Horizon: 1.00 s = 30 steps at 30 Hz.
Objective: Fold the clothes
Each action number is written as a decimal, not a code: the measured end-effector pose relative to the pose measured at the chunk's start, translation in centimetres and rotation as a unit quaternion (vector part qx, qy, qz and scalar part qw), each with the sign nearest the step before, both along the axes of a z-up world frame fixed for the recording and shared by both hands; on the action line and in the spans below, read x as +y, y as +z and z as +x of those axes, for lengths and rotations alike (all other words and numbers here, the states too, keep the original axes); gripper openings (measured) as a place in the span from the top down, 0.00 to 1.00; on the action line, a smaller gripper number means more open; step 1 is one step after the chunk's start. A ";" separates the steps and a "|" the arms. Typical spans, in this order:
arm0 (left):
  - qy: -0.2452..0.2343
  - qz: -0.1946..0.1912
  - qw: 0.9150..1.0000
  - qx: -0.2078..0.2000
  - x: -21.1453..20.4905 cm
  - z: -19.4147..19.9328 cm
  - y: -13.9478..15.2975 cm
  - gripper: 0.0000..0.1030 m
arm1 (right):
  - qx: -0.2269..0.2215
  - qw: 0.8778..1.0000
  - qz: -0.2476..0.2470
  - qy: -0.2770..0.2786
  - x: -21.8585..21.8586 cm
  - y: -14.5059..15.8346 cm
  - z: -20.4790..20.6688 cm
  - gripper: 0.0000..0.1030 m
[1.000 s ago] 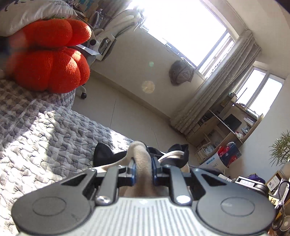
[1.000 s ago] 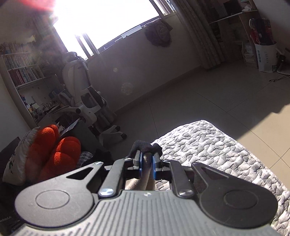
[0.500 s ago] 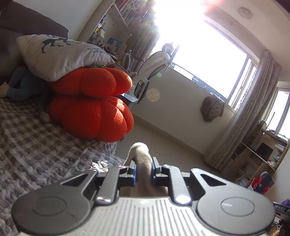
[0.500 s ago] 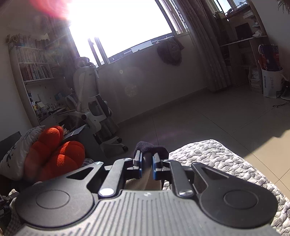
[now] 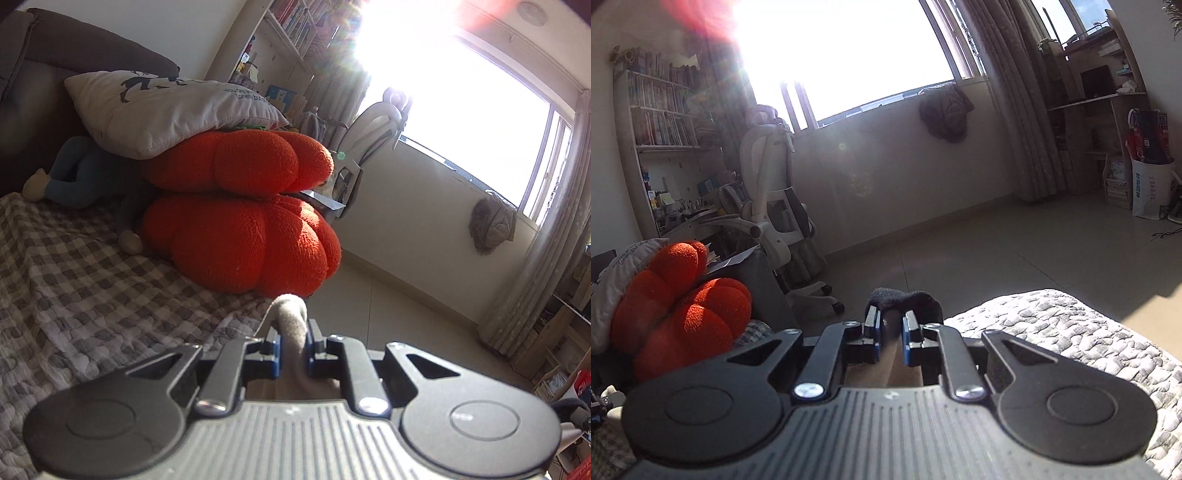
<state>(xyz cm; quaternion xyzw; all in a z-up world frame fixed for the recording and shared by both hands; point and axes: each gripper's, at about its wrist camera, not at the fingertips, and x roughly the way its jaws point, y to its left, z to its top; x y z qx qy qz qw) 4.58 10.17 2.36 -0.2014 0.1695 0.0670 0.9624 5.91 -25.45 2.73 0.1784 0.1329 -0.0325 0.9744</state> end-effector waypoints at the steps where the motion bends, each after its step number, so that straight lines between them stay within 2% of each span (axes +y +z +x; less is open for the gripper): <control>1: -0.001 0.003 1.000 0.003 0.0 0.1 -0.2 0.86 | 0.005 1.000 0.002 -0.006 0.0 -0.3 0.2 0.84; 3: -0.002 0.006 1.000 0.007 0.2 0.1 -0.4 0.81 | 0.016 1.000 0.006 -0.012 -0.1 -0.6 0.3 0.83; 5: -0.004 0.008 1.000 0.012 0.4 0.2 -0.6 0.66 | 0.025 1.000 0.008 -0.010 -0.2 -0.6 0.3 0.81; 6: -0.004 0.010 1.000 0.014 0.5 0.2 -0.6 0.54 | 0.030 0.999 0.009 -0.008 -0.2 -0.6 0.3 0.79; 7: -0.005 0.011 1.000 0.016 0.6 0.2 -0.7 0.49 | 0.033 0.999 0.009 -0.004 -0.2 -0.5 0.2 0.72; 8: -0.008 0.012 1.000 0.019 0.8 0.1 -0.8 0.48 | 0.030 1.000 0.007 -0.002 -0.1 -0.4 -0.1 0.50; 10: -0.016 0.015 0.999 0.026 1.2 -0.1 -0.9 0.41 | 0.024 1.000 0.003 0.002 0.0 -0.2 -0.6 0.23; 18: -0.047 0.024 0.997 0.055 3.0 -1.0 -1.4 0.31 | 0.060 0.997 -0.049 0.030 1.0 -0.1 -1.3 0.22; 23: -0.068 0.009 0.995 0.065 4.8 -1.7 -1.5 0.28 | 0.093 0.991 -0.076 0.053 1.4 -0.3 -1.9 0.21; 26: -0.076 0.007 0.994 0.073 5.5 -2.1 -1.6 0.27 | 0.117 0.988 -0.077 0.066 1.4 -0.4 -2.3 0.21; 30: -0.085 0.007 0.993 0.083 6.1 -2.6 -1.8 0.27 | 0.150 0.984 -0.053 0.079 1.1 -0.7 -2.5 0.21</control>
